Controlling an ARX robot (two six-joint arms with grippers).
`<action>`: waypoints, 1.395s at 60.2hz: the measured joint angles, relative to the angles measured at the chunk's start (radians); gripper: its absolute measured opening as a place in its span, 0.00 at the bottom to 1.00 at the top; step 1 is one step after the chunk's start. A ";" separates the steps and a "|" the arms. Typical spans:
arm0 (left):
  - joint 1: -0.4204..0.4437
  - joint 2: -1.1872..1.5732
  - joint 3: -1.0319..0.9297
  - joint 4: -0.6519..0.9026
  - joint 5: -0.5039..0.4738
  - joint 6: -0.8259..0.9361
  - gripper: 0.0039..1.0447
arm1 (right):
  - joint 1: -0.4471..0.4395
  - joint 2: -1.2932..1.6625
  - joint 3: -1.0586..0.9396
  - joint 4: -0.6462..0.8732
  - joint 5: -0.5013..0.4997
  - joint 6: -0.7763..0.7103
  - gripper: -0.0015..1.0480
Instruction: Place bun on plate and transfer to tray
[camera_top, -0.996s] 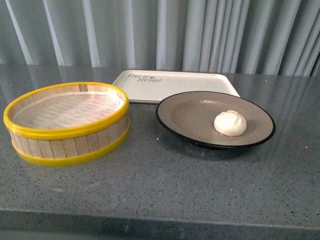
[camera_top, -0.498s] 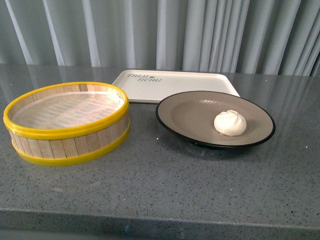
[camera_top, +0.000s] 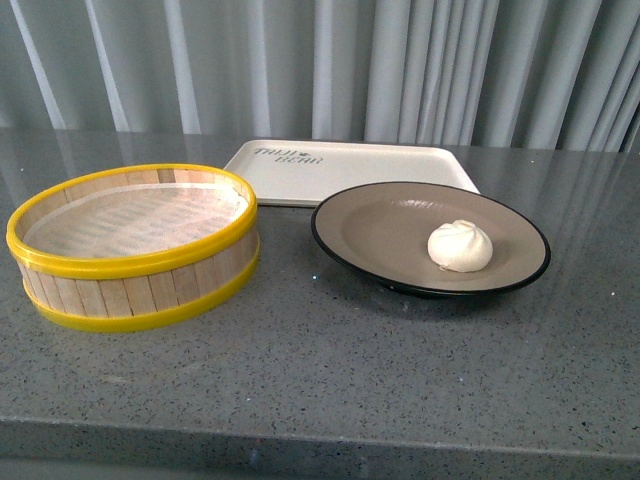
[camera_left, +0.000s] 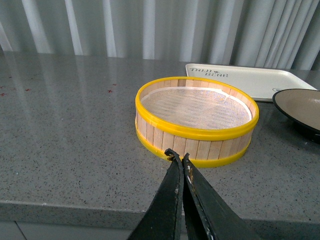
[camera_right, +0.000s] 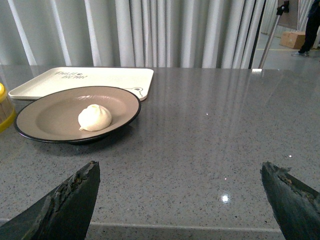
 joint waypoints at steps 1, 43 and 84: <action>0.000 -0.003 0.000 -0.004 0.000 0.000 0.04 | 0.000 0.000 0.000 0.000 0.000 0.000 0.92; 0.000 -0.174 0.000 -0.181 0.001 0.000 0.66 | 0.000 0.000 0.000 0.000 0.000 0.000 0.92; 0.000 -0.174 0.000 -0.181 0.002 0.000 0.94 | 0.066 0.318 0.111 0.071 0.054 0.332 0.92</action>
